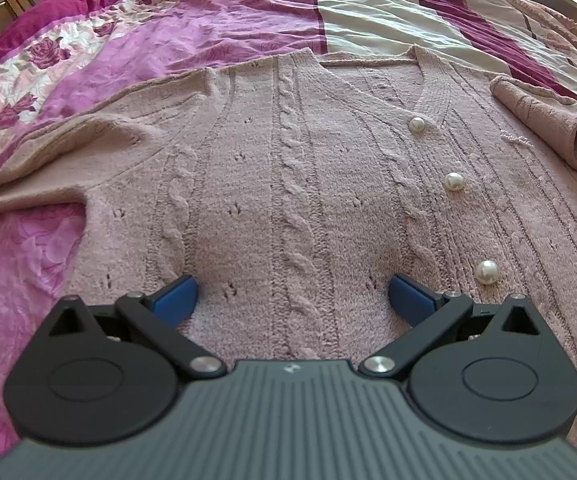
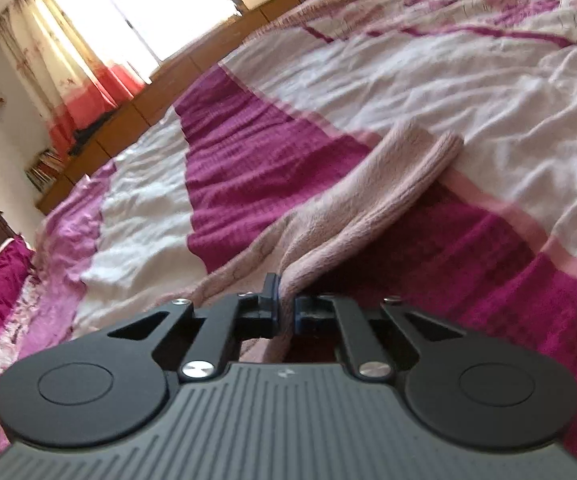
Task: Fold small clothes
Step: 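Grasp the folded sleeve cuff of the pink cardigan with the right gripper, then lift the sleeve with the right gripper and lay it across the cardigan front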
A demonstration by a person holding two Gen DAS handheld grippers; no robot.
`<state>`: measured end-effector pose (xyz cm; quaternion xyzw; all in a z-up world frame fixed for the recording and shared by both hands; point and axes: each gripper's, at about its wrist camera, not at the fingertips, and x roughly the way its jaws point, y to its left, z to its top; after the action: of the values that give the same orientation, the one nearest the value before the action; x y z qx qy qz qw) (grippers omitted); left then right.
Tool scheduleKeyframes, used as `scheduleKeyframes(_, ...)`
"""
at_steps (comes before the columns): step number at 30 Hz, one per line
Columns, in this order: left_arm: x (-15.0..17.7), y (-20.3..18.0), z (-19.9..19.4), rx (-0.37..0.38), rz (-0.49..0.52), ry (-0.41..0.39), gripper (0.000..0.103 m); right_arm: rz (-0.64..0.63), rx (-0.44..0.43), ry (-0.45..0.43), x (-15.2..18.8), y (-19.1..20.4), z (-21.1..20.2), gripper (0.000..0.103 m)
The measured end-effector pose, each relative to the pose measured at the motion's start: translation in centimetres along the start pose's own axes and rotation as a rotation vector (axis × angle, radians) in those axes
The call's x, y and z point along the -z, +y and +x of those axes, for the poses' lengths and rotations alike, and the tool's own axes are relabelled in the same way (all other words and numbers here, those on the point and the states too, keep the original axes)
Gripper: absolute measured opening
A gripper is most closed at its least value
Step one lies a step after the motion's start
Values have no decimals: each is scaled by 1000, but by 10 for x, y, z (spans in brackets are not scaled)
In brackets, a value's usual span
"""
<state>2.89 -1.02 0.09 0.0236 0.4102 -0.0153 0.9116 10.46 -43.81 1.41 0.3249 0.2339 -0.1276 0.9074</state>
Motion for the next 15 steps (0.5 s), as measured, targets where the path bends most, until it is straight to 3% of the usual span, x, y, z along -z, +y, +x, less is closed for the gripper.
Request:
scheduleKeyframes(6,0,0,-1,-1,1,-6,103,12,-41,-90,-6,-2,-40,6)
scheduleKeyframes(15,1,1,-1,2,2,-13,103,17,-34,-219,-23,-17,-103,6)
